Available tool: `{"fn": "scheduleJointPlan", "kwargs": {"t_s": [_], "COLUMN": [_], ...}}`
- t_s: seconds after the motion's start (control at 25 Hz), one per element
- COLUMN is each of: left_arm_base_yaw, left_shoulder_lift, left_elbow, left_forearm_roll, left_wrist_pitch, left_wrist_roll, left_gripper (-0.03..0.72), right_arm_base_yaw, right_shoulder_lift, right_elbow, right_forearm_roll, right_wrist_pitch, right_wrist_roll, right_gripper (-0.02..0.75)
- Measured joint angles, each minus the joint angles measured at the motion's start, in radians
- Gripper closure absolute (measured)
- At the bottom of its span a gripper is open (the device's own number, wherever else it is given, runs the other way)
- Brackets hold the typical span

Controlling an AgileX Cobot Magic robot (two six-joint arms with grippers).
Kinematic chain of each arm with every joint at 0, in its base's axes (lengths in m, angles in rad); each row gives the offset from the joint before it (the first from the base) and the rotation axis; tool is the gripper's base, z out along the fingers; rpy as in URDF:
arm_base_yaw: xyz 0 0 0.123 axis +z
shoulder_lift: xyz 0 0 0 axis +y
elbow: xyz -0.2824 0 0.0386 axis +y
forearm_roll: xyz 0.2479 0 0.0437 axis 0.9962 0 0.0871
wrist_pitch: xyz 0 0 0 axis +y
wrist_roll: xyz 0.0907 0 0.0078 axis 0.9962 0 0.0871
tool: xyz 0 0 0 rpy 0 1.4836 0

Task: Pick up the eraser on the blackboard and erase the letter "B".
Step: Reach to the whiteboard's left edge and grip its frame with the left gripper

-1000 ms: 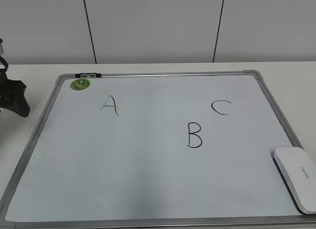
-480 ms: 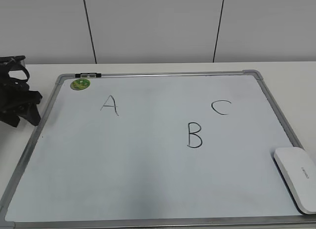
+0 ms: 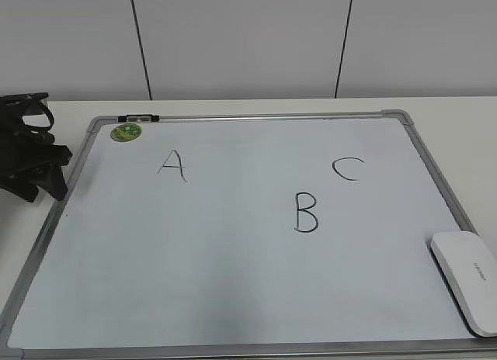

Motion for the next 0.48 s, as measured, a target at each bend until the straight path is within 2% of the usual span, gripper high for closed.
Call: {"fn": "scheduleJointPlan", "kwargs": {"t_s": [0.48], "left_arm_base_yaw": [0.000], "left_shoulder_lift": [0.001], "left_elbow": [-0.002], "left_forearm_roll": [0.002], "left_wrist_pitch": [0.002], "left_wrist_roll": [0.000], "left_gripper": [0.330], "right_arm_base_yaw": [0.000], "right_shoulder_lift": [0.000], "right_elbow": [0.000], "right_forearm_roll": [0.000], "right_wrist_pitch": [0.000], "right_wrist_roll": [0.000], "right_gripper": [0.151]}}
